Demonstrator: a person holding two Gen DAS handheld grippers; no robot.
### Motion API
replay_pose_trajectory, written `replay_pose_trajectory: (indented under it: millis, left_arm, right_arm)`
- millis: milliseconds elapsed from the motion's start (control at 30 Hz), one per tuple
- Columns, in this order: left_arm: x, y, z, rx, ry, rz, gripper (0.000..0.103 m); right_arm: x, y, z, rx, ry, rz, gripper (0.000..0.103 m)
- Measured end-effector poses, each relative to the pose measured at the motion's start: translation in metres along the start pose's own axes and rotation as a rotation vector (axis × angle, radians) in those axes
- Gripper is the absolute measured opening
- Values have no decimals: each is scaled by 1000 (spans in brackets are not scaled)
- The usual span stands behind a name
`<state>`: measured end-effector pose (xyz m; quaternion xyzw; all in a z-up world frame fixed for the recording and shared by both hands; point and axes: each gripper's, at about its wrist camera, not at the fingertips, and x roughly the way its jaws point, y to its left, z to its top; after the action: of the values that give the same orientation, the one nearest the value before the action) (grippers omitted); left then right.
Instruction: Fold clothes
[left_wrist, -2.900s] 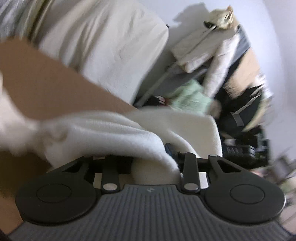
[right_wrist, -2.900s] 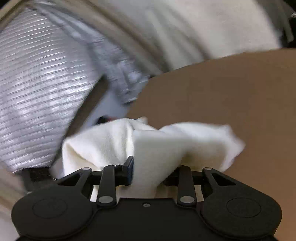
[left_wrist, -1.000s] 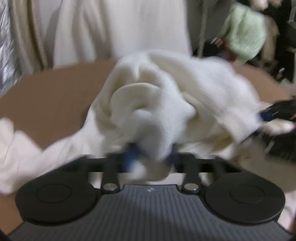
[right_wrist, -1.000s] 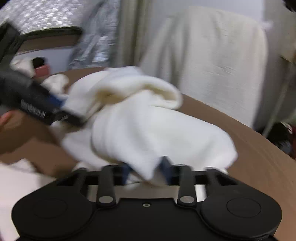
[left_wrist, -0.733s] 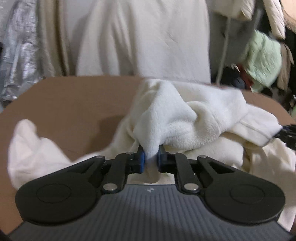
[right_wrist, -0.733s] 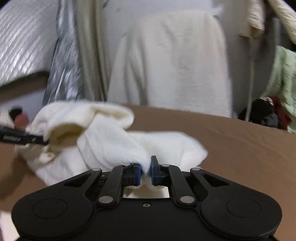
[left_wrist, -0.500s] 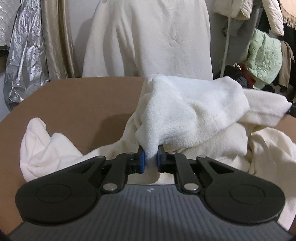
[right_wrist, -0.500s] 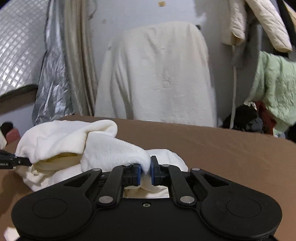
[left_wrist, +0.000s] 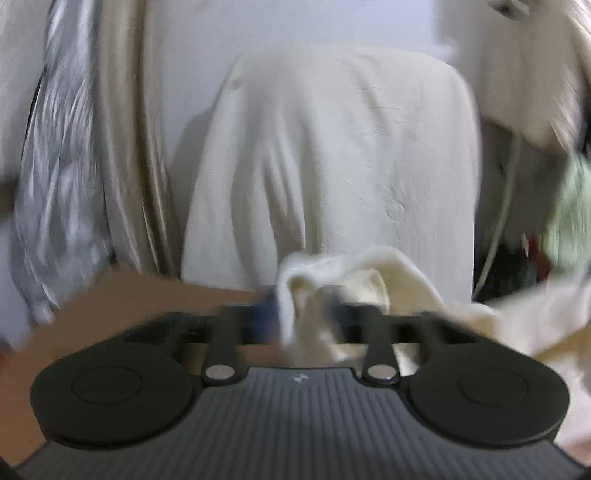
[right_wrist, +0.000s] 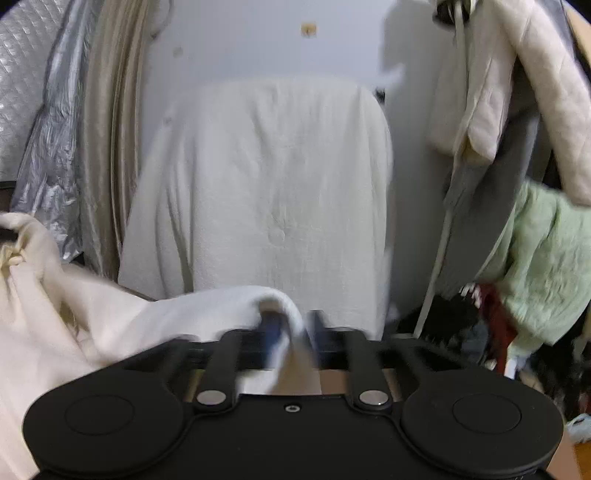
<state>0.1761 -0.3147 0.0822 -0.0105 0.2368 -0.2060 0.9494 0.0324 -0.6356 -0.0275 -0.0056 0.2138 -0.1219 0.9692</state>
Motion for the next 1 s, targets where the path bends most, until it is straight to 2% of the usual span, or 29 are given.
replay_pose_trajectory:
  millis: [33,100,200,300,367,400,467,567,667,733,767,867,1000]
  left_arm:
    - [4,6,-4,-55,27,9,81]
    - [-6,15,-40,-73,87,-19,81]
    - [-22,28,-92,-100,175,-60,81]
    - [-47,33,-156,-126,302,-103,81]
    - [-68,34,-194,-166,352,-146,81]
    - [-78,33,-208,-179,375,-172,81]
    - [-89,19,-217,-171,408,-244,81]
    - [-106,-2,-230,-158,457,-353,81]
    - [-124,-23,-244,-145,506,-462,81]
    - [-135,-37,-252,-136,538,-535,81]
    - [-140,-44,-257,-116,554,-560,82]
    - [-149,-68,-273,33,610,-546,83]
    - [-151,-78,-288,76,675,-517,85]
  right_arm:
    - [9,-1,-6,-1,72,21,72]
    - [7,-3,-29,34,159,44,72]
    - [-28,-4,-80,116,218,136,73]
    - [-78,1,-136,185,271,186,73]
    - [-111,3,-170,235,298,216,73]
    - [-125,5,-178,260,299,233,73]
    - [-154,9,-195,309,300,269,73]
    - [-174,18,-197,289,286,277,75]
    - [-187,29,-193,241,266,274,87]
    - [-193,35,-192,228,260,272,87]
    - [-189,36,-196,266,273,267,87]
    - [-179,35,-204,371,300,212,87]
    - [-194,28,-205,444,251,169,87]
